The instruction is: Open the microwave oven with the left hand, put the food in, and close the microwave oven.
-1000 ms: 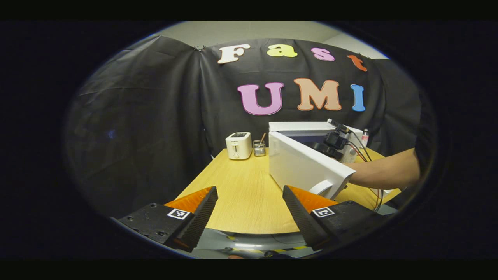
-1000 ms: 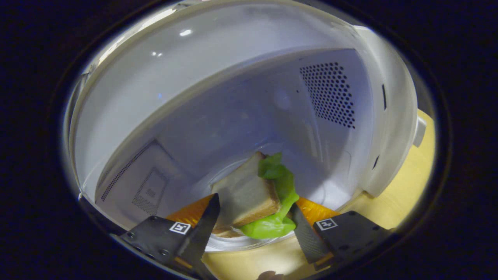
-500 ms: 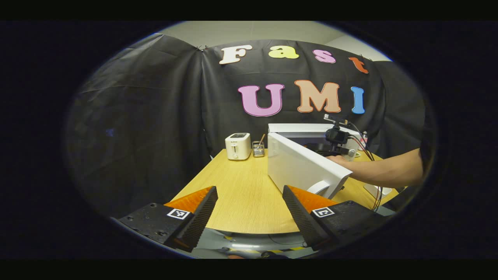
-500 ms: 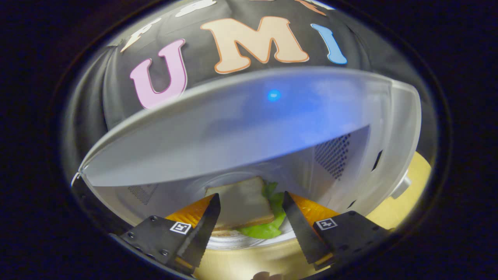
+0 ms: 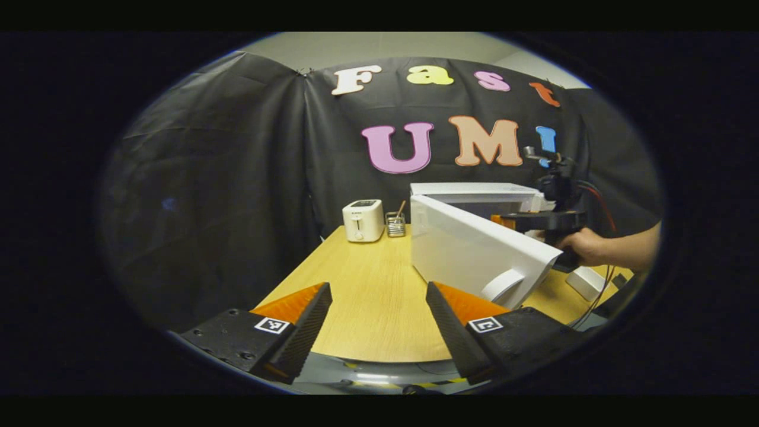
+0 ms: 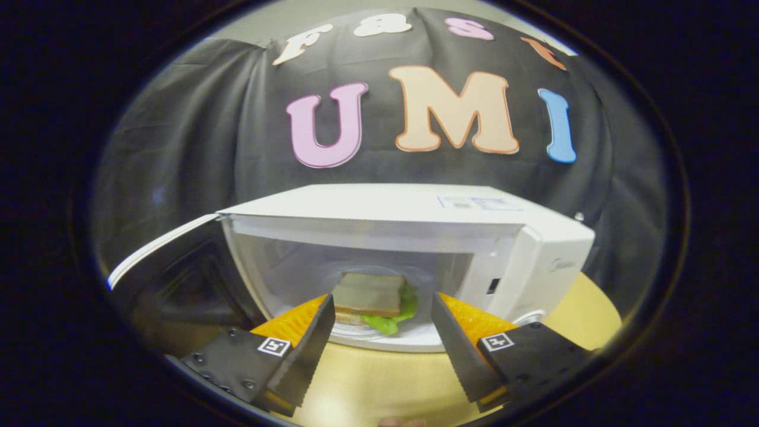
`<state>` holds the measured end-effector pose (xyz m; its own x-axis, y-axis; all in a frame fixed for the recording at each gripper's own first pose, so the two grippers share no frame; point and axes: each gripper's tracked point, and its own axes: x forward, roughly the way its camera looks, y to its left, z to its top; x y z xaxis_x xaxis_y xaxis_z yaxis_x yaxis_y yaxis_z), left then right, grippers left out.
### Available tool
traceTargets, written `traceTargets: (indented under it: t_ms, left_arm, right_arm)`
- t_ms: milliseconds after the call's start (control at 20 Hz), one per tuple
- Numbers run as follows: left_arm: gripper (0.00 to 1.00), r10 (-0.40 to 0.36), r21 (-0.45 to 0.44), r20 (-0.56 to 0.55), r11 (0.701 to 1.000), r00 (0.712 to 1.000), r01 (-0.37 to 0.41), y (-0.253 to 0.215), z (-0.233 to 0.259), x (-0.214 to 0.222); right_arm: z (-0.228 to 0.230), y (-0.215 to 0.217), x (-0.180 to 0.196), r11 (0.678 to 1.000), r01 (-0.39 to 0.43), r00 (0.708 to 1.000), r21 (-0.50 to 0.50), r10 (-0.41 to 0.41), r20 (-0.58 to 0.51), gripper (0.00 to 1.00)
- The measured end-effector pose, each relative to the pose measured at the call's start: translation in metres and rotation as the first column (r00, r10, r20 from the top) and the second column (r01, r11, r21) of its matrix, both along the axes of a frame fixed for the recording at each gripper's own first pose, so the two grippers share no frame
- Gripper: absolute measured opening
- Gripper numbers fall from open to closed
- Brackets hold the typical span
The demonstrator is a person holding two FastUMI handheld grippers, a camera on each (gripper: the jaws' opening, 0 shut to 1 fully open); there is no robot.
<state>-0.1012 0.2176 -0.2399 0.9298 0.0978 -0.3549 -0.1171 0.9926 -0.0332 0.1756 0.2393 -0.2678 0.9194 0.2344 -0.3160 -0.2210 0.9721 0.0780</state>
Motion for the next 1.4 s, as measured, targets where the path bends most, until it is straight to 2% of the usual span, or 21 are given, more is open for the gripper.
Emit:
traceTargets:
  t_ms: [50, 100, 150, 200, 300, 350, 400, 500, 950, 1100, 1250, 1350, 1400]
  left_arm:
    - [0.86, -0.019, 0.002, 0.008, 1.000, 1.000, 0.019, -0.005, 0.000, 0.002]
    - [0.83, -0.039, 0.011, 0.004, 0.999, 0.999, 0.039, -0.011, -0.004, 0.005]
    - [0.72, -0.038, 0.030, -0.017, 0.999, 0.999, 0.039, -0.010, -0.012, 0.008]
    - [0.64, -0.038, 0.038, -0.044, 0.998, 0.998, 0.040, -0.010, -0.022, 0.008]
    - [0.21, -0.054, 0.064, -0.071, 0.996, 0.996, 0.059, -0.018, -0.033, 0.012]
    - [0.00, -0.081, 0.065, -0.075, 0.994, 0.994, 0.086, -0.028, -0.034, 0.021]
    - [0.02, -0.106, 0.072, -0.068, 0.991, 0.992, 0.111, -0.040, -0.034, 0.024]
    - [0.00, -0.135, 0.087, -0.070, 0.986, 0.988, 0.141, -0.054, -0.039, 0.032]
    - [0.00, -0.222, 0.074, -0.045, 0.972, 0.974, 0.224, -0.115, -0.020, 0.061]
    - [0.00, -0.248, 0.067, -0.037, 0.966, 0.968, 0.250, -0.138, -0.017, 0.073]
    - [0.00, -0.265, 0.072, -0.024, 0.961, 0.964, 0.266, -0.159, -0.013, 0.089]
    - [0.00, -0.271, 0.069, -0.030, 0.960, 0.962, 0.272, -0.171, -0.014, 0.100]
    - [0.00, -0.273, 0.065, -0.028, 0.959, 0.962, 0.275, -0.178, -0.014, 0.105]
  right_arm:
    - [0.011, -0.008, -0.012, 1.000, -0.007, 1.000, -0.003, 0.007, 0.007, 0.92]
    - [0.016, -0.016, -0.019, 1.000, -0.017, 1.000, -0.002, 0.017, 0.017, 1.00]
    - [0.027, -0.026, -0.028, 1.000, -0.022, 0.999, -0.006, 0.022, 0.029, 0.92]
    - [0.036, -0.036, -0.036, 0.999, -0.030, 0.999, -0.012, 0.030, 0.042, 0.92]
    - [0.049, -0.054, -0.056, 0.999, -0.036, 0.998, -0.016, 0.037, 0.044, 0.92]
    - [0.054, -0.060, -0.064, 0.999, -0.041, 0.998, -0.015, 0.041, 0.044, 1.00]
    - [0.058, -0.070, -0.069, 0.999, -0.036, 0.998, -0.026, 0.037, 0.047, 0.92]
    - [0.064, -0.089, -0.077, 0.999, -0.024, 0.999, -0.031, 0.025, 0.045, 0.96]
    - [0.100, -0.170, -0.101, 0.996, 0.085, 0.993, -0.013, -0.084, 0.080, 0.97]
    - [0.111, -0.185, -0.111, 0.995, 0.093, 0.992, -0.018, -0.091, 0.091, 0.96]
    - [0.133, -0.199, -0.137, 0.995, 0.105, 0.989, 0.004, -0.104, 0.101, 0.96]
    - [0.142, -0.210, -0.150, 0.994, 0.107, 0.988, 0.005, -0.107, 0.109, 1.00]
    - [0.145, -0.216, -0.155, 0.994, 0.106, 0.988, 0.005, -0.106, 0.111, 0.96]
